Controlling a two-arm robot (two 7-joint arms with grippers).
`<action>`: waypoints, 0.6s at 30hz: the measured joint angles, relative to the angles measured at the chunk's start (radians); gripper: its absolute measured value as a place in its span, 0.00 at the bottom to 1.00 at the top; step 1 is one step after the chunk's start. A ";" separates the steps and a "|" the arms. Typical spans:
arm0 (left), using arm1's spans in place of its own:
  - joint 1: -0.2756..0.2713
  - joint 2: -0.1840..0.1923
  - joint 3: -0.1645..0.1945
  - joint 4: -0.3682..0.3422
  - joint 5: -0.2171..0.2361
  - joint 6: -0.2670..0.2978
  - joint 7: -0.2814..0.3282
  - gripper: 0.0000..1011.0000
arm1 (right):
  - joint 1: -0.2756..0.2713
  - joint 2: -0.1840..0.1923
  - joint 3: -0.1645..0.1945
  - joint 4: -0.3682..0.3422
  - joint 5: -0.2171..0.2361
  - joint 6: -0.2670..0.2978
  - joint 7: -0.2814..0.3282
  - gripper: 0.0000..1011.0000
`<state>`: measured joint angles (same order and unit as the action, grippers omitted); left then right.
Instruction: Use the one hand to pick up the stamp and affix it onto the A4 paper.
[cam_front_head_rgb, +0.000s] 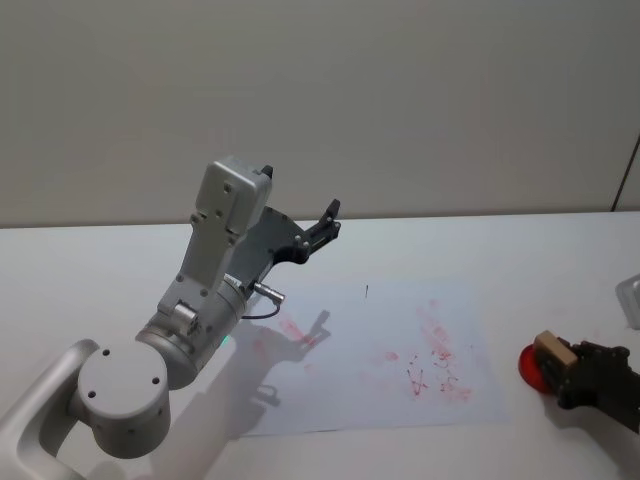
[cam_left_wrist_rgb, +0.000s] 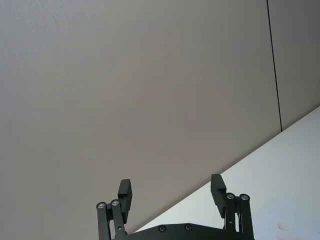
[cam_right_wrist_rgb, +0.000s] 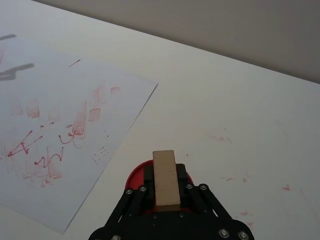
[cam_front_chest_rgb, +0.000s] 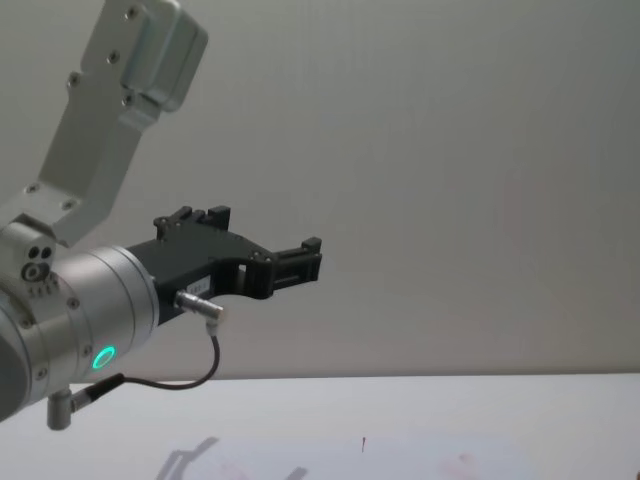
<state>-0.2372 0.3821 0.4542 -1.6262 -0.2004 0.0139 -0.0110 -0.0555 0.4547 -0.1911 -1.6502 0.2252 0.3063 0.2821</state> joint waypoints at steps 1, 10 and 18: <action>0.000 0.000 0.000 0.000 0.000 0.000 0.000 0.99 | 0.000 0.000 0.000 0.000 0.000 0.000 0.000 0.28; 0.000 0.000 0.000 0.000 0.000 0.000 0.000 0.99 | 0.006 -0.004 -0.002 0.003 -0.001 -0.015 0.012 0.22; 0.000 0.000 0.000 0.000 0.000 0.000 0.000 0.99 | 0.029 -0.022 -0.009 0.000 0.023 -0.057 0.050 0.22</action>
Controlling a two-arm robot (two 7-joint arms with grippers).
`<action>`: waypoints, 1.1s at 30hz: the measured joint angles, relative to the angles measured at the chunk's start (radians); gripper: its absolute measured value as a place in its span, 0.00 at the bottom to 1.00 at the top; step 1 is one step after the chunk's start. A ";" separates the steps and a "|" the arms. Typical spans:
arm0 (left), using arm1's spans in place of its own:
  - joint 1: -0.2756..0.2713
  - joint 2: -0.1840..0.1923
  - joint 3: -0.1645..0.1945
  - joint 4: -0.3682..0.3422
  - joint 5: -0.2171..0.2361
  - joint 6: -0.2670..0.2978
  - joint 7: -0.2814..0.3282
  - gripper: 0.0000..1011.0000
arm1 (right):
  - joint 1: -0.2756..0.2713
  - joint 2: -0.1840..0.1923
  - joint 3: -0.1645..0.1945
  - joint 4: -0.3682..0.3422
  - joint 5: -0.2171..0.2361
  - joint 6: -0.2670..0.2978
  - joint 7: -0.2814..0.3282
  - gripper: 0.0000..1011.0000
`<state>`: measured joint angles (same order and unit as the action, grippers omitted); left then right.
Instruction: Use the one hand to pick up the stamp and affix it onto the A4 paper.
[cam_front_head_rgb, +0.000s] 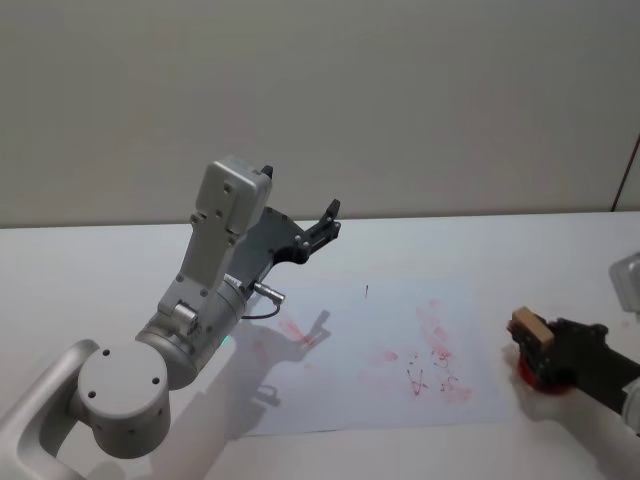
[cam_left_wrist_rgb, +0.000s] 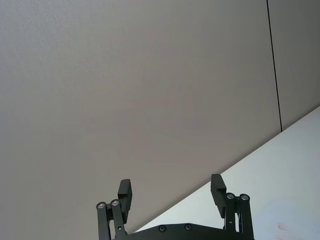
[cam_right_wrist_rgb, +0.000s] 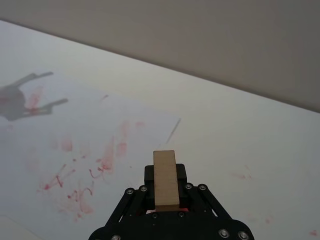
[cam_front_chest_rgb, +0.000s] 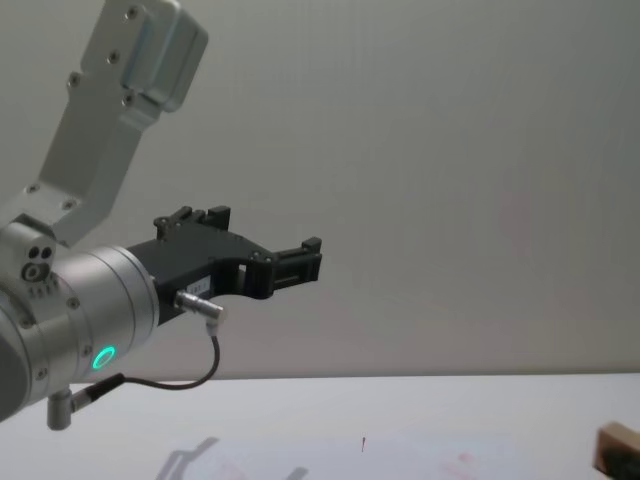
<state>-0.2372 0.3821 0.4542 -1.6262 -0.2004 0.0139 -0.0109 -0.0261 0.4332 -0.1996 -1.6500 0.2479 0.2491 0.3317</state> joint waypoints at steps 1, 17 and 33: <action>0.000 0.000 0.000 0.000 0.000 0.000 0.000 0.99 | 0.003 -0.003 -0.001 -0.001 0.003 -0.003 0.005 0.22; 0.000 0.000 0.000 0.000 0.000 0.000 0.000 0.99 | 0.087 -0.074 -0.047 0.020 0.023 0.009 0.128 0.22; 0.000 0.000 0.000 0.000 0.000 0.000 0.000 0.99 | 0.143 -0.106 -0.093 0.111 -0.099 0.078 0.188 0.22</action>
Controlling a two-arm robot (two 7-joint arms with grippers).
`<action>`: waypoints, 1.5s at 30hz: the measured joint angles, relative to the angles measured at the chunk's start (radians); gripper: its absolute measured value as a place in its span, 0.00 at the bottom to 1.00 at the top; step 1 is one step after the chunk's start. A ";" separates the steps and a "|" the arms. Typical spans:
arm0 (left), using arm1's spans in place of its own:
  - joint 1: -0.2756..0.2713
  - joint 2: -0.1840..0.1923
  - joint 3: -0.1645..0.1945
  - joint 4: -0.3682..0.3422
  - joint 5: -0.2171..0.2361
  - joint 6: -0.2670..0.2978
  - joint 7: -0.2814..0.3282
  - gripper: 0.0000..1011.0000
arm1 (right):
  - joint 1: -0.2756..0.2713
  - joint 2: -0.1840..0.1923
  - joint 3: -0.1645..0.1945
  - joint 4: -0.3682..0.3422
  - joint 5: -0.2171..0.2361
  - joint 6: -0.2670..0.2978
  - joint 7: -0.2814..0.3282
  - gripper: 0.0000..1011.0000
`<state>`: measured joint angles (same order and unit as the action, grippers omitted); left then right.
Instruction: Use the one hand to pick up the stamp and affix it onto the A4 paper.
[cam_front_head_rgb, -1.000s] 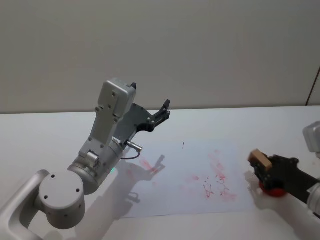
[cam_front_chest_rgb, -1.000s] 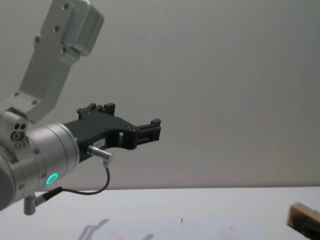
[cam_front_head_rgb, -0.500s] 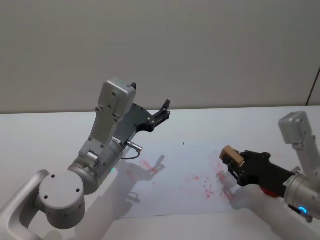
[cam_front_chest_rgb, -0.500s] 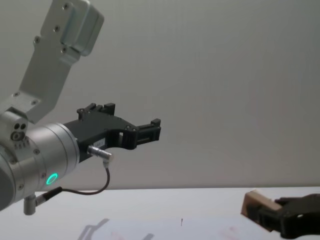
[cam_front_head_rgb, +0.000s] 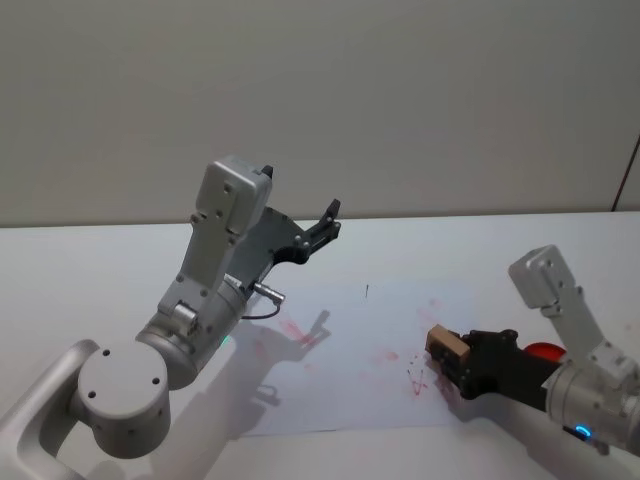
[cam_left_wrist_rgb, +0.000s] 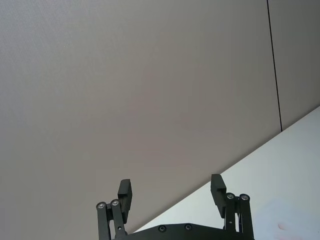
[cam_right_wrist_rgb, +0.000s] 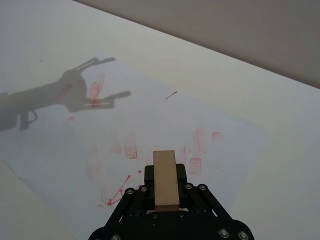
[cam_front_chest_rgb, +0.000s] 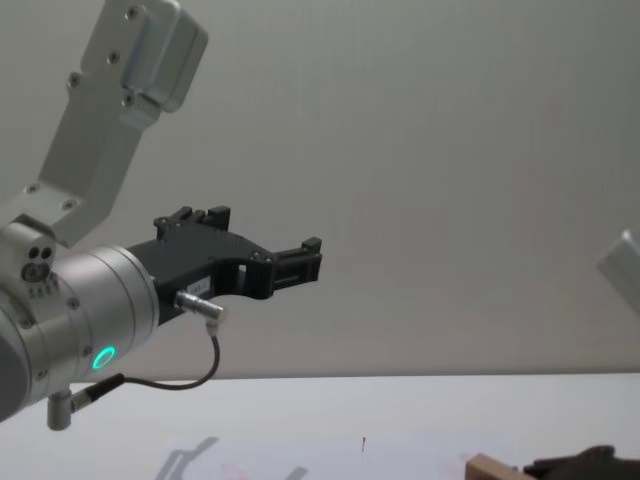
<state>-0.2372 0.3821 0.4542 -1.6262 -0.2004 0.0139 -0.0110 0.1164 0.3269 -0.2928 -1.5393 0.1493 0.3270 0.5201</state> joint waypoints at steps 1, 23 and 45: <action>0.000 0.000 0.000 0.000 0.000 0.000 0.000 0.99 | 0.005 -0.003 -0.003 0.010 -0.010 0.001 0.004 0.22; 0.000 0.000 0.000 0.000 0.000 0.000 0.000 0.99 | 0.028 -0.028 -0.028 0.073 -0.022 0.001 -0.007 0.22; 0.000 0.000 0.000 0.000 0.000 0.000 0.000 0.99 | 0.036 -0.003 0.039 -0.081 0.164 -0.030 -0.122 0.22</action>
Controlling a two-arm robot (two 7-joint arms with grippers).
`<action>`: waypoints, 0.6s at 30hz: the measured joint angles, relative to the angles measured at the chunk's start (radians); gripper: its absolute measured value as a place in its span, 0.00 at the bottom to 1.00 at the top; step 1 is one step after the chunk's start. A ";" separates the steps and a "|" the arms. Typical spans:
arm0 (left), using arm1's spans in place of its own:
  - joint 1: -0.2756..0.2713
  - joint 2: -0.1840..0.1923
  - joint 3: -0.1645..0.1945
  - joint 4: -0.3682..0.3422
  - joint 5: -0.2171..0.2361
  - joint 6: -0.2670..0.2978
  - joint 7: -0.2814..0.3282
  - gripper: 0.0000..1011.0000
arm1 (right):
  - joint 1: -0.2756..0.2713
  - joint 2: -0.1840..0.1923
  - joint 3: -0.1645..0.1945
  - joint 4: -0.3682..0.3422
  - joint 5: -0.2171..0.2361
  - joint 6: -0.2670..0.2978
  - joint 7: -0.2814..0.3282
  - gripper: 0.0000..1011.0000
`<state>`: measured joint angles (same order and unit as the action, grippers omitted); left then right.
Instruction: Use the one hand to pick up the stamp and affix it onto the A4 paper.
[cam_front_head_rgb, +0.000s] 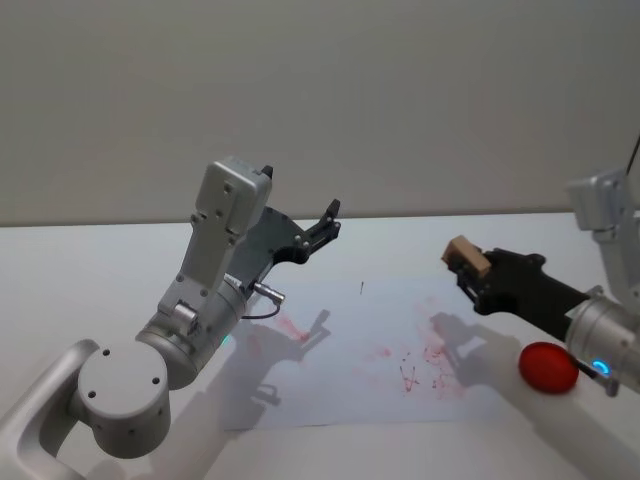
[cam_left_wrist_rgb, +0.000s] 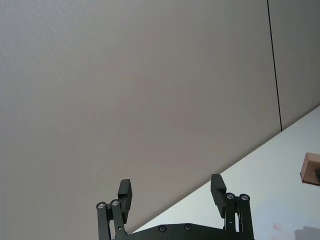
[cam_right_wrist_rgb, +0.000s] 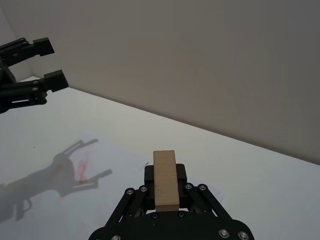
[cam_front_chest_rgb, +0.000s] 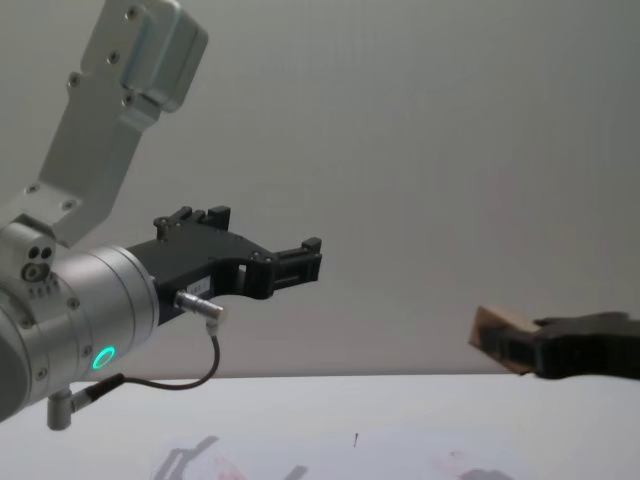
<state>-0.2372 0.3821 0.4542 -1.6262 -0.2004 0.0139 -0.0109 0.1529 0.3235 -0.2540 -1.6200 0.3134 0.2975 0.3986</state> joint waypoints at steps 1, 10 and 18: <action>0.000 0.000 0.000 0.000 0.000 0.000 0.000 0.99 | -0.003 0.004 0.003 -0.004 0.005 0.003 -0.005 0.22; 0.000 0.000 0.000 0.000 0.000 0.000 0.000 0.99 | -0.054 0.064 0.039 -0.038 0.034 0.036 -0.040 0.22; 0.000 0.000 0.000 0.000 0.000 0.000 0.000 0.99 | -0.093 0.105 0.058 -0.048 0.039 0.055 -0.054 0.22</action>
<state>-0.2372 0.3821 0.4542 -1.6262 -0.2004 0.0139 -0.0109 0.0604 0.4284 -0.1957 -1.6684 0.3522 0.3529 0.3447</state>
